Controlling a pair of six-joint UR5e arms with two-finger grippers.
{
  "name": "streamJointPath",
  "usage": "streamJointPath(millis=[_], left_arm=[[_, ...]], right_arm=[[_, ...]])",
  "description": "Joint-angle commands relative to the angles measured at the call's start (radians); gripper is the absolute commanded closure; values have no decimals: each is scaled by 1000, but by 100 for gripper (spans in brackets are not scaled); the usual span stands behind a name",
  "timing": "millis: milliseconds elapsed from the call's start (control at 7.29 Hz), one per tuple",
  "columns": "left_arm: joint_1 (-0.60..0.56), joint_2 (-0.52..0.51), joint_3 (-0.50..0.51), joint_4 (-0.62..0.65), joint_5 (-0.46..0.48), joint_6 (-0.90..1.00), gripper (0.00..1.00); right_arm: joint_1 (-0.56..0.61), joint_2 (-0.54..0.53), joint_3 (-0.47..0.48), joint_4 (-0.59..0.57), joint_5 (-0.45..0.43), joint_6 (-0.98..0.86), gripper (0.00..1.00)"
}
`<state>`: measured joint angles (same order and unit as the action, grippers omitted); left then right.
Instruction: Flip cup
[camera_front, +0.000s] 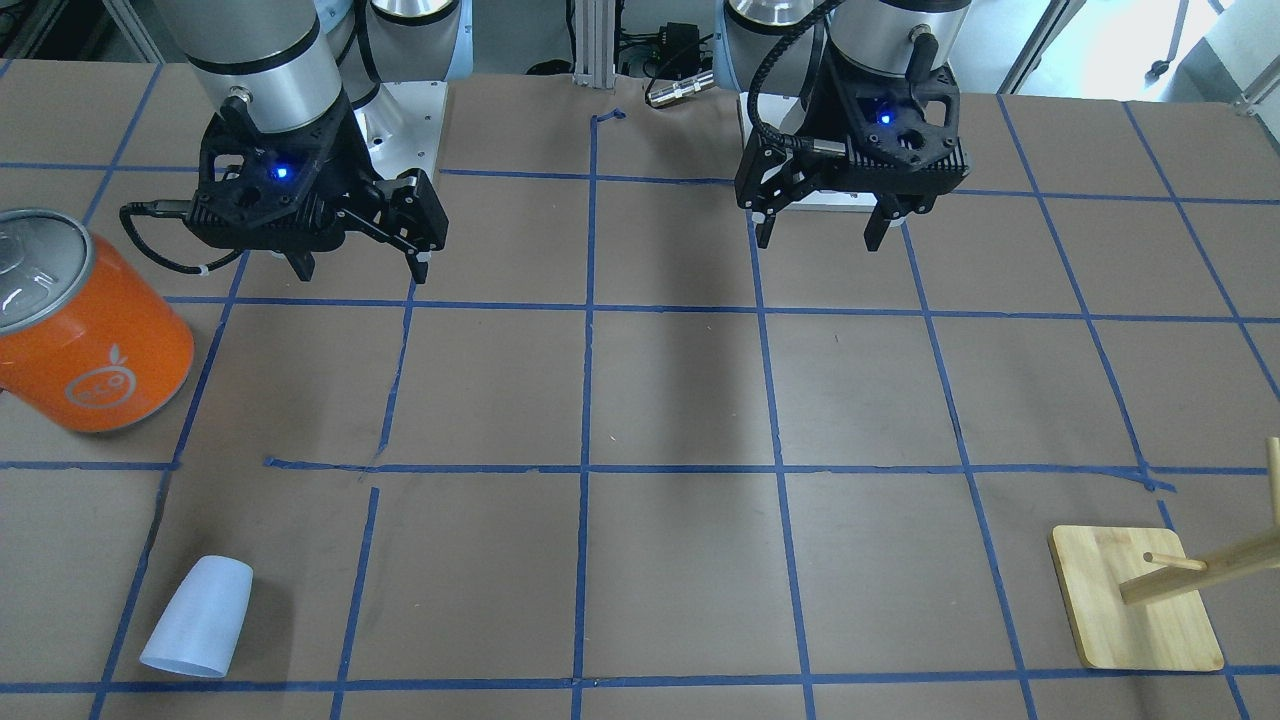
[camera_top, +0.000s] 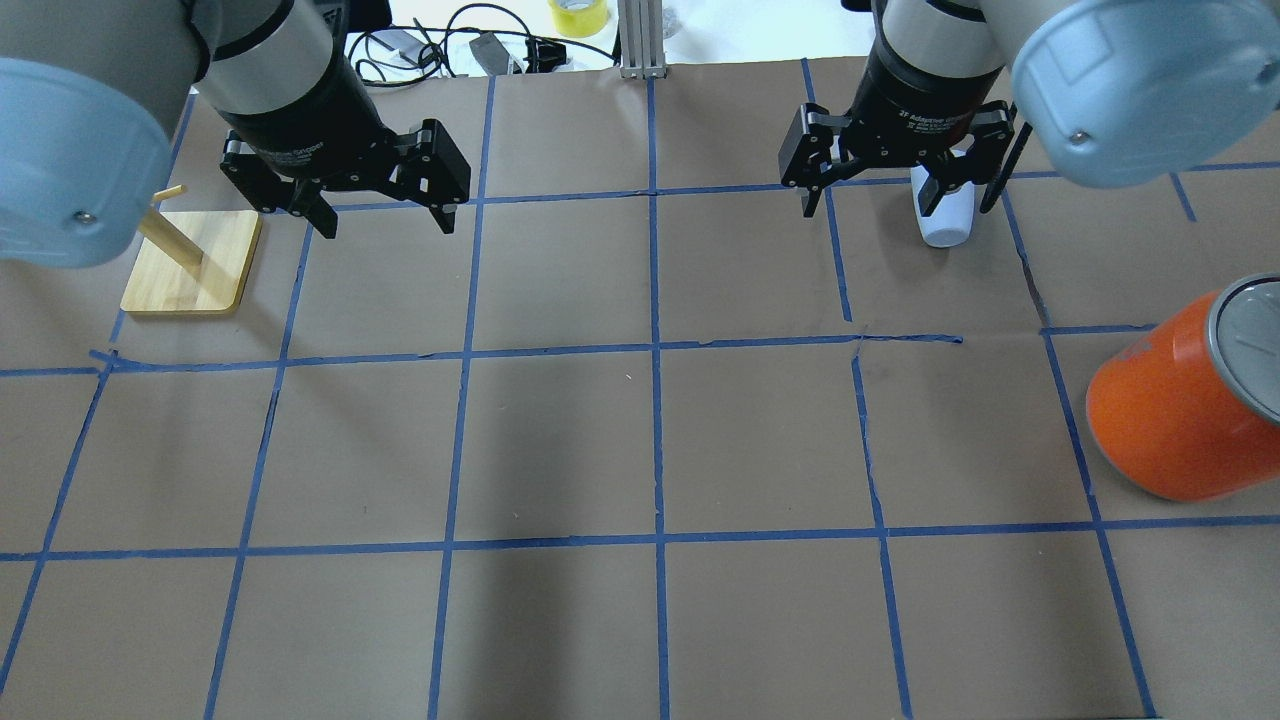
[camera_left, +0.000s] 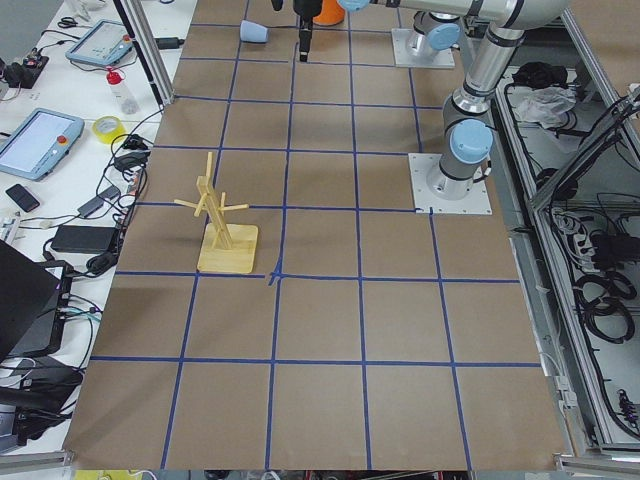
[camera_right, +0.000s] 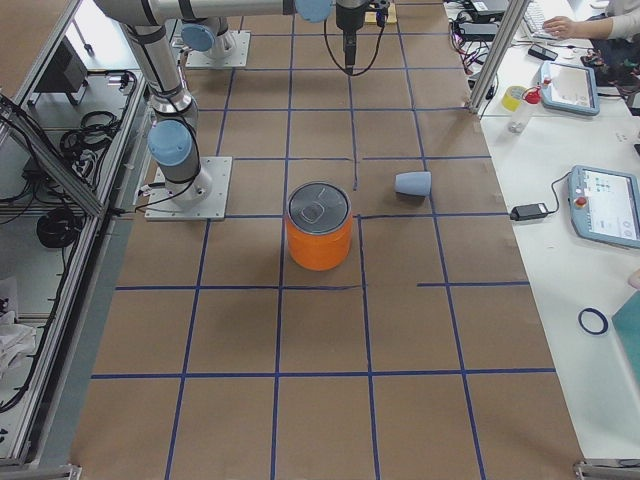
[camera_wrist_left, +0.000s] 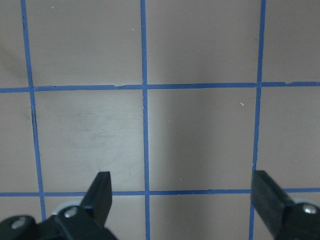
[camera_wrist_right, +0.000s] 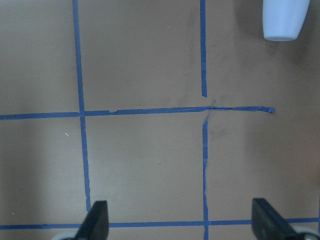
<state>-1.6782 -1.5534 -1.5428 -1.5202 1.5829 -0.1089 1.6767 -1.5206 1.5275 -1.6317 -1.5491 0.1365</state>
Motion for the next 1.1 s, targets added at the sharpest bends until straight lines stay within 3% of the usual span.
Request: streamJointPath(millis=[0,137,274,412,549,823,960], left_arm=[[0,1,1,0,0,0,0],[0,-1,0,2,-1,0,0],[-2,-7,0,2,-1,-3,0],[-2,-5,-2,2,0,-3,0],[-2,-7,-10,2,-1,-5,0],[-2,-10,-19,6,-3,0,0],[-2,-11,-20,6,-3,-2,0]], right_arm=[[0,2,0,0,1,0,0],[-23,11,-3,-11,-2,-24,0],[-120,38,-24,-35,-43,-100,0],[-244,58,-61,-37,-14,-153,0],[-286,116,-66,-74,9,-248,0],[-291,349,-83,-332,-5,-253,0],[-296,405,-83,-373,-38,-265,0]])
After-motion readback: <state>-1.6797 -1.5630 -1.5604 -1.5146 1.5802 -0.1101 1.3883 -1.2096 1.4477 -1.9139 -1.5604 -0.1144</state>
